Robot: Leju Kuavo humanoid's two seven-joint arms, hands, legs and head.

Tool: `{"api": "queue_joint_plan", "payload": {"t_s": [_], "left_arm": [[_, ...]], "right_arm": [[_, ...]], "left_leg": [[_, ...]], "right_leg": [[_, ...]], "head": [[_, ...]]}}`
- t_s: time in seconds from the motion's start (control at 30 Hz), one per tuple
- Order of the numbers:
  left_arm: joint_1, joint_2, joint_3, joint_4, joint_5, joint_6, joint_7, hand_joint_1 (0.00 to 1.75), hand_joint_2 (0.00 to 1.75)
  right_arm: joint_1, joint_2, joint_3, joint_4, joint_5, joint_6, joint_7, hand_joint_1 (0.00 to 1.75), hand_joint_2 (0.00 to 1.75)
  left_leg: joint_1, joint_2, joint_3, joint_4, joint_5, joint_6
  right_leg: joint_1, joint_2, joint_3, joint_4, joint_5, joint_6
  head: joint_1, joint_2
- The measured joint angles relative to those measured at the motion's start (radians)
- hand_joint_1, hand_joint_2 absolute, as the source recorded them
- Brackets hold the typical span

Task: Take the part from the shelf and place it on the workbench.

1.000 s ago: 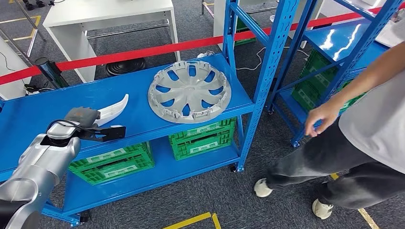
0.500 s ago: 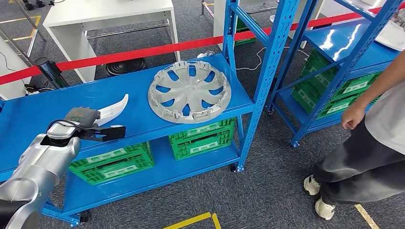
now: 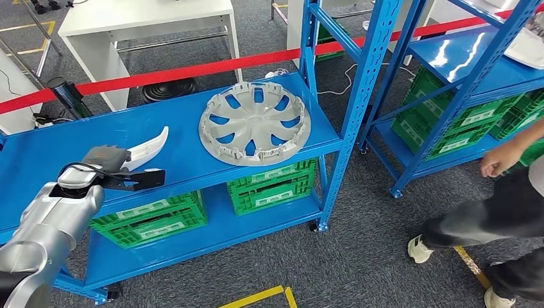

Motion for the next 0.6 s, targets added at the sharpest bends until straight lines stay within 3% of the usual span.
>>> {"api": "queue_joint_plan", "payload": {"t_s": [0.4,0.6], "left_arm": [[0.007,-0.016,0.04,-0.002,0.042,0.049,-0.029,1.75,1.75],[-0.008,-0.022,0.073,-0.027,0.081,0.179,-0.061,1.75,1.75]], "right_arm": [[-0.001,0.01,-0.017,0.0,-0.011,-0.002,0.0,0.0,0.0],[0.0,0.012,-0.029,0.0,-0.027,-0.006,0.0,0.0,0.0]], "left_leg": [[0.0,0.0,0.0,0.0,0.0,0.001],[0.0,-0.001,-0.001,0.0,0.001,0.001]], "right_leg": [[0.0,0.0,0.0,0.0,0.0,0.0],[0.0,-0.001,0.0,0.0,0.0,0.001]], "head": [[0.0,0.0],[0.0,0.0]]}}
